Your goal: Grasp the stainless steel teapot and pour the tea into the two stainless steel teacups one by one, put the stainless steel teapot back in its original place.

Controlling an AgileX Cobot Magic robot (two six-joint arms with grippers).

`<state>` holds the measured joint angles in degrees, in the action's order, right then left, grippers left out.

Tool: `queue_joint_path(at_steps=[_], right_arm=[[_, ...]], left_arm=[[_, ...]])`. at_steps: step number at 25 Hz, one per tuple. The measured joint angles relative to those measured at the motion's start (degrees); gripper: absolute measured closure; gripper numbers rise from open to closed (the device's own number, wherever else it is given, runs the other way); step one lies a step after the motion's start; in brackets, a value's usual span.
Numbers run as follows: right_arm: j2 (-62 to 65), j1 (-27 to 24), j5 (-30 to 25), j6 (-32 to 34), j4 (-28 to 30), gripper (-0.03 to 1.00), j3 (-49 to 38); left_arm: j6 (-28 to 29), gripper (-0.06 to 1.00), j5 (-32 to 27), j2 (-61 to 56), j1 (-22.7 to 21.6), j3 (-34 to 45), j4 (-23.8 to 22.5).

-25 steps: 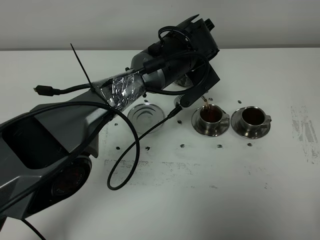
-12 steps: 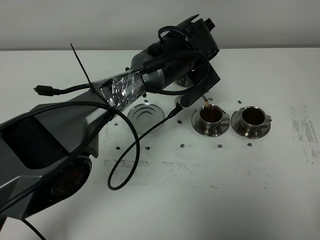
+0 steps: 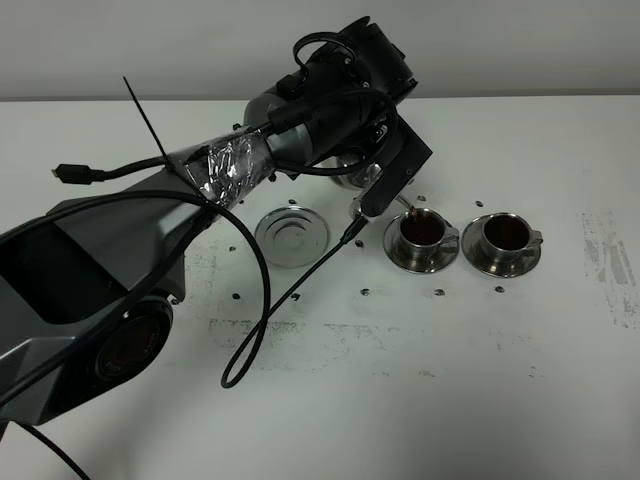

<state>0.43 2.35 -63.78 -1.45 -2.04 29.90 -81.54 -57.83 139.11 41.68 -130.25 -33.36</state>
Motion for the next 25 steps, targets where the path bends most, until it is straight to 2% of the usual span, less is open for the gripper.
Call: queue_joint_path(at_steps=[8,16,19,25], right_arm=[[0.0,0.0,0.0,0.0,0.0,0.47,0.0],[0.0,0.0,0.0,0.0,0.0,0.47,0.0],[0.0,0.0,0.0,0.0,0.0,0.47,0.0],[0.0,0.0,0.0,0.0,0.0,0.47,0.0]], left_arm=[[2.0,0.76,-0.5,-0.1,-2.4,0.0,7.3],[12.6,0.76,-1.3,-5.6,-3.1,1.1,16.1],[15.6,0.76,-1.0,-10.6,-3.1,6.9,19.8],[20.4,0.76,2.0,-21.8,-2.9,25.1,25.5]])
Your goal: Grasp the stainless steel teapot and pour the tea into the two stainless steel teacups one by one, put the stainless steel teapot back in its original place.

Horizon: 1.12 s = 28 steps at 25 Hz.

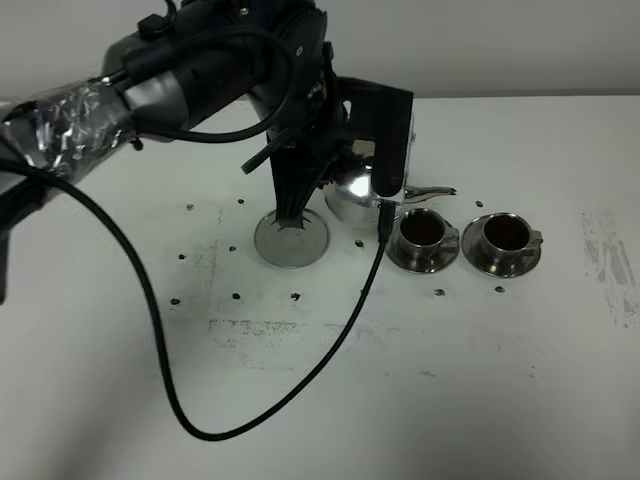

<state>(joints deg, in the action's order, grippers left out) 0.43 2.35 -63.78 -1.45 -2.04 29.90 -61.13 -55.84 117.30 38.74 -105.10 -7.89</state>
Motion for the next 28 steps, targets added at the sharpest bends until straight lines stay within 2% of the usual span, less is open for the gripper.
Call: queue_joint_path(at_steps=[8,14,28], right_arm=[[0.0,0.0,0.0,0.0,0.0,0.47,0.0],[0.0,0.0,0.0,0.0,0.0,0.47,0.0],[0.0,0.0,0.0,0.0,0.0,0.47,0.0]], left_arm=[[10.9,0.76,11.4,-7.0,0.0,18.3,7.9],[19.8,0.76,16.9,-7.1,0.1,25.8,8.7],[23.3,0.76,28.7,-7.2,1.1,36.3,10.0]])
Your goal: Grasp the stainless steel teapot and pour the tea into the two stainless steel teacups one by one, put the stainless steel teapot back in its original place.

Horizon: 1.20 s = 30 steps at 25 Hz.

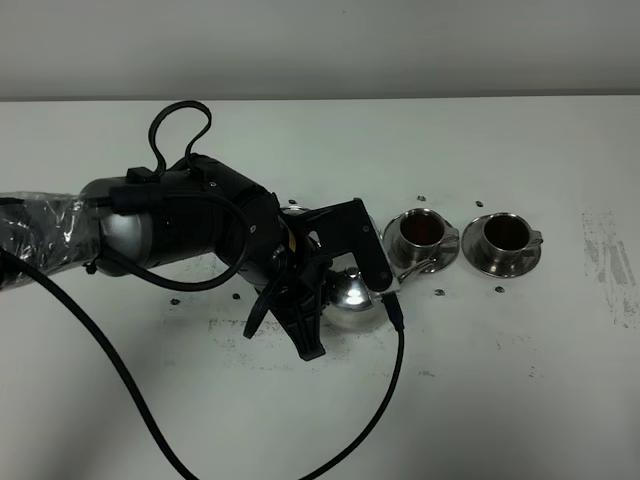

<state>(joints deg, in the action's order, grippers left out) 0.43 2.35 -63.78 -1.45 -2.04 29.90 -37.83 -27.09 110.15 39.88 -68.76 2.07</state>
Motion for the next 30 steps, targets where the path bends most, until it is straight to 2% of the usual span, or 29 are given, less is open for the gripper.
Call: queue_joint_path(at_steps=[7,10,15,21,25,30], right_arm=[[0.0,0.0,0.0,0.0,0.0,0.47,0.0],[0.0,0.0,0.0,0.0,0.0,0.47,0.0],[0.0,0.0,0.0,0.0,0.0,0.47,0.0],[0.0,0.0,0.0,0.0,0.0,0.47,0.0],[0.0,0.0,0.0,0.0,0.0,0.47,0.0],[0.0,0.0,0.0,0.0,0.0,0.47,0.0]], left_arm=[[0.3,0.76,0.9,-0.7,0.0,0.1,0.1],[1.5,0.76,-1.7,-2.2,-0.6,-1.3,-1.7],[4.2,0.76,-7.0,-4.1,-5.0,-4.8,-6.0],[11.2,0.76,-8.8,-4.1,-9.8,-8.7,-7.1],[17.4,0.76,-9.1,-4.1,-10.3,-8.8,-7.1],[20.5,0.76,-8.7,-1.7,-10.3,-9.0,-6.6]])
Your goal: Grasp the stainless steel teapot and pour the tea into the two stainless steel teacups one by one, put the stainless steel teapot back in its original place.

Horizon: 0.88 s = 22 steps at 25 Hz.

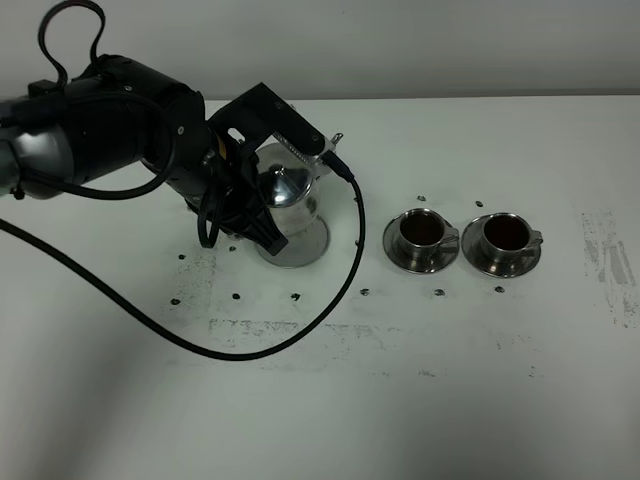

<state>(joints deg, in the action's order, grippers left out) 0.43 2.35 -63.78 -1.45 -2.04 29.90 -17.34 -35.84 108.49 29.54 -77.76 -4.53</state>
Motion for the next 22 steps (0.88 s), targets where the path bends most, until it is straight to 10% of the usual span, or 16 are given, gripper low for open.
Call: queue_joint_path(at_steps=[22], right_arm=[[0.0,0.0,0.0,0.0,0.0,0.47,0.0]], left_arm=[[6.4,0.76,-3.1,9.8,-0.3,-6.7,2.7]])
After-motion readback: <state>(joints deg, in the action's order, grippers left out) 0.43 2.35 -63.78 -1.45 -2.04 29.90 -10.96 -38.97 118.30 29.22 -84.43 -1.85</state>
